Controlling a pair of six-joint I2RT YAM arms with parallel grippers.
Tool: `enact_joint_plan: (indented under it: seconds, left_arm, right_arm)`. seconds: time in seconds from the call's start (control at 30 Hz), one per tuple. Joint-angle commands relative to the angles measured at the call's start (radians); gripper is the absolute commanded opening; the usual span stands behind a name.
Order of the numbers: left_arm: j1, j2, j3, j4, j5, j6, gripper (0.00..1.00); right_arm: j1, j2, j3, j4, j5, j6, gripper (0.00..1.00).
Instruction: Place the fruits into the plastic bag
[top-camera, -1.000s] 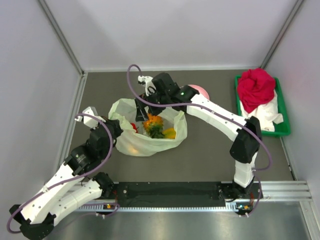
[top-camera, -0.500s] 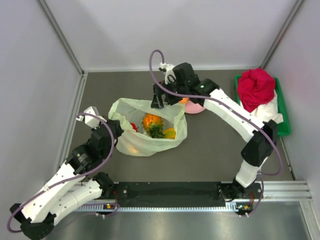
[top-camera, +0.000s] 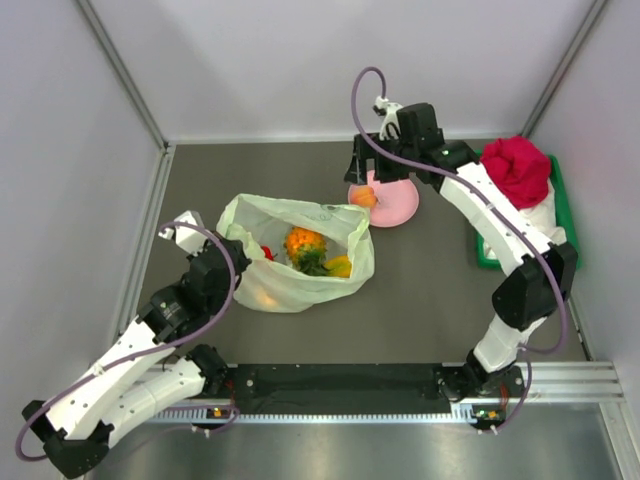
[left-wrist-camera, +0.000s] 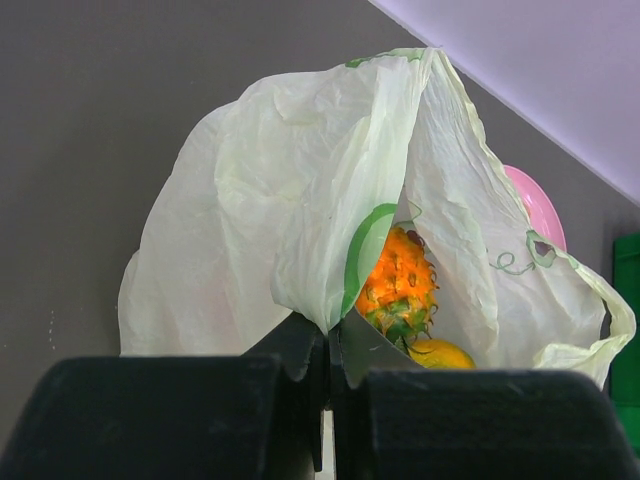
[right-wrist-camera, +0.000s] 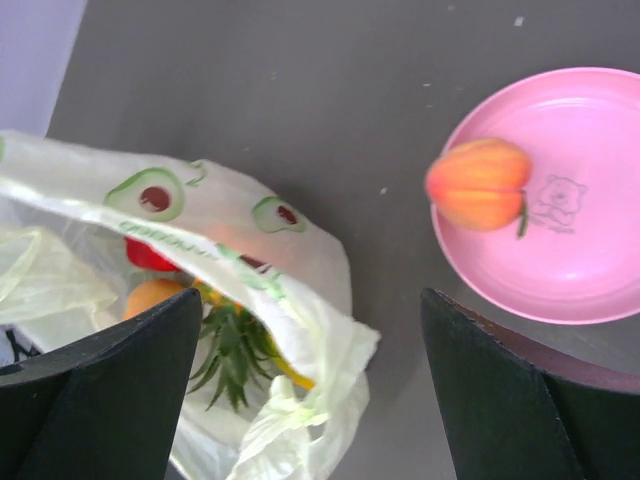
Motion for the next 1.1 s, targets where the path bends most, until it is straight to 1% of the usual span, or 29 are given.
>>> enact_joint_plan:
  seconds: [0.0,0.17,0.57,0.83,1.07]
  left_arm:
    - [0.004,-0.007,0.003,0.036,-0.021,0.003,0.0]
    - [0.004,-0.016,0.0,0.024,-0.03,-0.001,0.0]
    - [0.004,-0.023,0.002,0.007,-0.052,-0.011,0.0]
    - [0.004,-0.014,-0.012,0.03,-0.049,-0.015,0.0]
    - [0.004,0.024,0.006,0.055,-0.038,0.028,0.0]
  right_arm:
    - [-0.054,0.061,0.063,-0.014,0.041,-0.003,0.89]
    - [-0.067,0.132,0.118,-0.046,0.113,-0.049,0.9]
    - [-0.085,0.353,0.247,-0.105,0.144,-0.088,0.92]
    - [-0.087,0.425,0.29,-0.121,0.169,-0.098,0.93]
    - [-0.087,0.448,0.289,-0.118,0.176,-0.106,0.93]
